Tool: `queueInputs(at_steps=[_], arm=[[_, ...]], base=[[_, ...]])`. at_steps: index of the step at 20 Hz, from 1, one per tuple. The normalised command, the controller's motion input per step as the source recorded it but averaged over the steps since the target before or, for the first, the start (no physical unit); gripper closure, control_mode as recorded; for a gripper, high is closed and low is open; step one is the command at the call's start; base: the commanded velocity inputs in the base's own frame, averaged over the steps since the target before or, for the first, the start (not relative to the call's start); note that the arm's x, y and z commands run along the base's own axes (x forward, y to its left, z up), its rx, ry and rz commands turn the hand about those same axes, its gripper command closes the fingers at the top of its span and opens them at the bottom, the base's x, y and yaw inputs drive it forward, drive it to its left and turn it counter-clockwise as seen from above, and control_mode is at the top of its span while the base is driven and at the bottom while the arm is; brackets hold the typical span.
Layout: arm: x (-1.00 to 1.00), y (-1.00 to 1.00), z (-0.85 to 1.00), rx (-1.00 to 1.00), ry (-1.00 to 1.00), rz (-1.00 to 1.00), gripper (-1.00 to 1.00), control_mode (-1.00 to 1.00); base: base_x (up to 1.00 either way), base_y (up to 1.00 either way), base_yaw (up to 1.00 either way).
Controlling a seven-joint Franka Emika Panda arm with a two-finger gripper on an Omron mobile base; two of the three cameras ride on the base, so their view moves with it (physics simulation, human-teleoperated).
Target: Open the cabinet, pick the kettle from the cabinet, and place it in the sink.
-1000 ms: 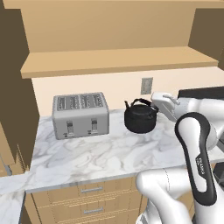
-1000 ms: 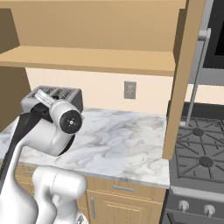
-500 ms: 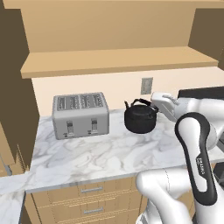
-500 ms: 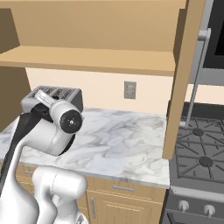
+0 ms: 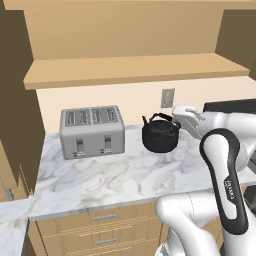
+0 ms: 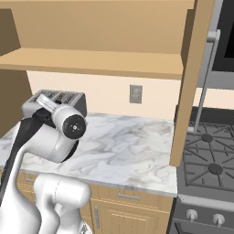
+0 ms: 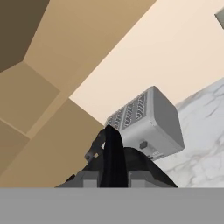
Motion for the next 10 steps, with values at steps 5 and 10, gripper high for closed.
queueInputs(at_steps=[5,10], arm=[[0.00,0.00,0.00,0.00,0.00,0.00,1.00,1.00],[0.00,0.00,0.00,0.00,0.00,0.00,1.00,1.00]], base=[[0.00,0.00,0.00],[0.00,0.00,0.00]])
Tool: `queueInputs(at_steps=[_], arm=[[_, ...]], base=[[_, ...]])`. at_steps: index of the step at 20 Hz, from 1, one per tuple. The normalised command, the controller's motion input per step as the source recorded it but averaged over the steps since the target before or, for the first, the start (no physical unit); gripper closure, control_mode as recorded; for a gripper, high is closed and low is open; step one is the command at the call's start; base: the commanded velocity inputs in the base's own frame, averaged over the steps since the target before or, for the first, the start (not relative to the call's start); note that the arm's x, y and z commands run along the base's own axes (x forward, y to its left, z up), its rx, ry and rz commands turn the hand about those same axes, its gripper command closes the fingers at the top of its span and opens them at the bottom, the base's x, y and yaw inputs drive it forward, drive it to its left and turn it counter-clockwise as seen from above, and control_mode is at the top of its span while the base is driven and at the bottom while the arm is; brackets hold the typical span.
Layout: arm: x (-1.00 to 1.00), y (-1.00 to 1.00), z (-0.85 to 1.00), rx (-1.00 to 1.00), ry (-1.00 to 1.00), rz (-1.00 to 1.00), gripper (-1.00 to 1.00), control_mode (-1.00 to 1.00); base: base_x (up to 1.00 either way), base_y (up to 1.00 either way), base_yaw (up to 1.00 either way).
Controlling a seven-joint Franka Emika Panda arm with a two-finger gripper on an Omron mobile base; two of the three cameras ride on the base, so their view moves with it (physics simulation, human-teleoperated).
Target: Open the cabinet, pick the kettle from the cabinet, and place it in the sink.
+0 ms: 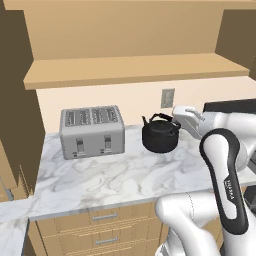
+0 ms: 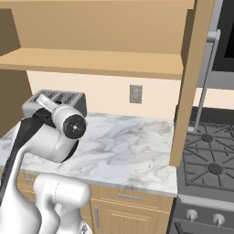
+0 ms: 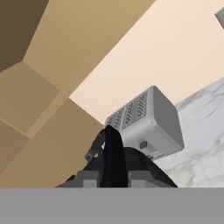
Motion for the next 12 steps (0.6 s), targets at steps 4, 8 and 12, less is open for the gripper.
queueInputs(at_steps=[4,8,12], arm=[[0.00,0.00,0.00,0.00,0.00,0.00,1.00,1.00],[0.00,0.00,0.00,0.00,0.00,0.00,1.00,1.00],[0.00,0.00,0.00,0.00,0.00,0.00,1.00,1.00]], base=[[0.00,0.00,0.00],[-0.04,0.00,0.00],[-0.42,-0.06,-0.05]])
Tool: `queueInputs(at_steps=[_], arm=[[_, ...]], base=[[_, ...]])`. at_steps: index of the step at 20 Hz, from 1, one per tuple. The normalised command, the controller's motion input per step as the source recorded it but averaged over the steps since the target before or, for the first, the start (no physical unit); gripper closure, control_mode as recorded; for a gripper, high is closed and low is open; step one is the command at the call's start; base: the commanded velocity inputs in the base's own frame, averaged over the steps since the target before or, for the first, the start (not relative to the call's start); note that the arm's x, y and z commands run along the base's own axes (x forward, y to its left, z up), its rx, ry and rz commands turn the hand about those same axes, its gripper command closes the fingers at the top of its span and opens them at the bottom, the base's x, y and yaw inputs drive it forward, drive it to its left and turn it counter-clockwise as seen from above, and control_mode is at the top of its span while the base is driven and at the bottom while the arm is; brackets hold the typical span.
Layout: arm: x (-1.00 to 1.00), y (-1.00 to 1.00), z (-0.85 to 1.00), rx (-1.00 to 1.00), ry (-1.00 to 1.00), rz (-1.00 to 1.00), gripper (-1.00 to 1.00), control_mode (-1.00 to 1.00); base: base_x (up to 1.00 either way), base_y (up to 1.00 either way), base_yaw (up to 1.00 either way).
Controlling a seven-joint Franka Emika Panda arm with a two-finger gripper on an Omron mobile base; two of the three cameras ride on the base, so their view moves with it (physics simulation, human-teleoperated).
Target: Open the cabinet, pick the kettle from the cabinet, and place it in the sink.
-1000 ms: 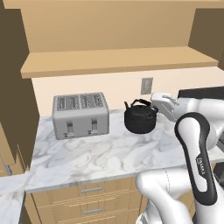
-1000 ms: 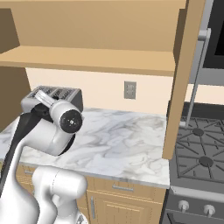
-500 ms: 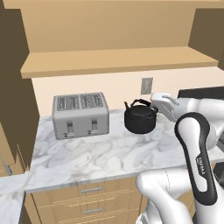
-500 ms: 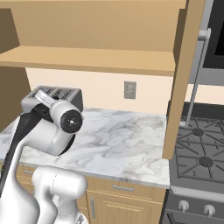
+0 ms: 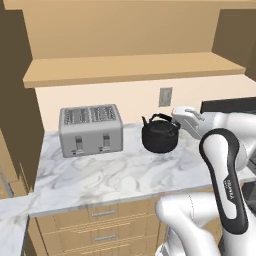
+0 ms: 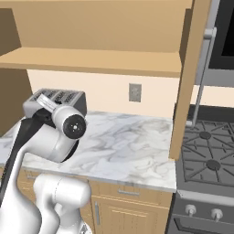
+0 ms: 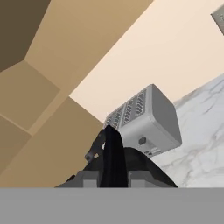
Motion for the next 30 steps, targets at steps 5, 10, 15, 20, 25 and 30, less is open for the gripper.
queueInputs(at_steps=[5,10,15,20,25,30], arm=[[0.00,0.00,0.00,0.00,0.00,0.00,1.00,1.00],[0.00,0.00,0.00,0.00,0.00,0.00,1.00,1.00],[0.00,0.00,0.00,0.00,0.00,0.00,1.00,1.00],[0.00,0.00,0.00,0.00,0.00,0.00,1.00,1.00],[0.00,0.00,0.00,0.00,0.00,0.00,1.00,1.00],[0.00,0.00,0.00,0.00,0.00,0.00,1.00,1.00]], base=[[-0.55,-0.08,-0.07],[-0.57,-0.07,-0.07],[-0.52,-0.04,-0.04],[-0.50,-0.01,-0.03],[-0.48,-0.02,-0.05],[-0.45,-0.01,-0.05]])
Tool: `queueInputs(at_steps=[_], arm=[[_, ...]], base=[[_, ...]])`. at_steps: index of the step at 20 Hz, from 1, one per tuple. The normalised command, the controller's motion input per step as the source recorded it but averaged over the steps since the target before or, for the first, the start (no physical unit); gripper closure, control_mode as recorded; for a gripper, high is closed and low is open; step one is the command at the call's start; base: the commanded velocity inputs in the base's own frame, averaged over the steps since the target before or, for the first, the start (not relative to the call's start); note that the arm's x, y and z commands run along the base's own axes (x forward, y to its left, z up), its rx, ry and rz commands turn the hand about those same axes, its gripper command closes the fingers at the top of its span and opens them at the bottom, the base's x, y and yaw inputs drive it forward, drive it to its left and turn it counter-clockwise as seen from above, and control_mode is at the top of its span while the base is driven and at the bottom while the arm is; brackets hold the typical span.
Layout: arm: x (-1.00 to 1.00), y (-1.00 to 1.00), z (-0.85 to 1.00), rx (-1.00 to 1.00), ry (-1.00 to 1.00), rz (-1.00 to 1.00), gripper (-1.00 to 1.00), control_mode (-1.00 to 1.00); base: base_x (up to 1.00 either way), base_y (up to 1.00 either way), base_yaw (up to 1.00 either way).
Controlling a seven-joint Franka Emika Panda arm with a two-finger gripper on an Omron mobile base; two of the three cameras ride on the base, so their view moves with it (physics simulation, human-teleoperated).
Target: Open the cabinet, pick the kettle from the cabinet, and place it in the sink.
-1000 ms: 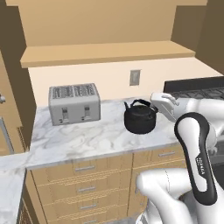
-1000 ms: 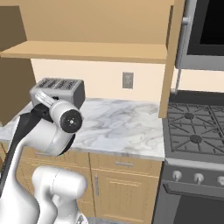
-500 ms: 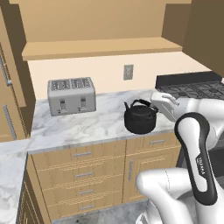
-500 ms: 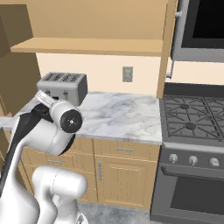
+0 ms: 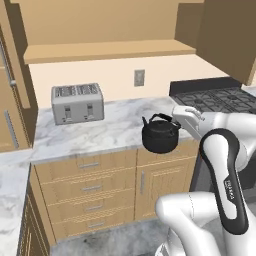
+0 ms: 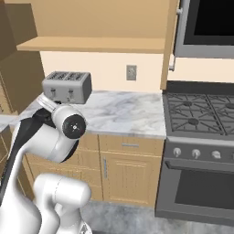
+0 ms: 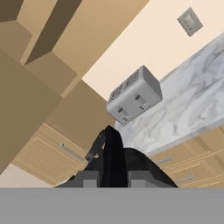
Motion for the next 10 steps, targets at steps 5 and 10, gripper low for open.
queueInputs(at_steps=[5,10], arm=[[0.00,0.00,0.00,0.00,0.00,0.00,1.00,1.00],[0.00,0.00,0.00,0.00,0.00,0.00,1.00,1.00]], base=[[-0.41,0.00,-0.01],[-0.37,0.00,0.11]])
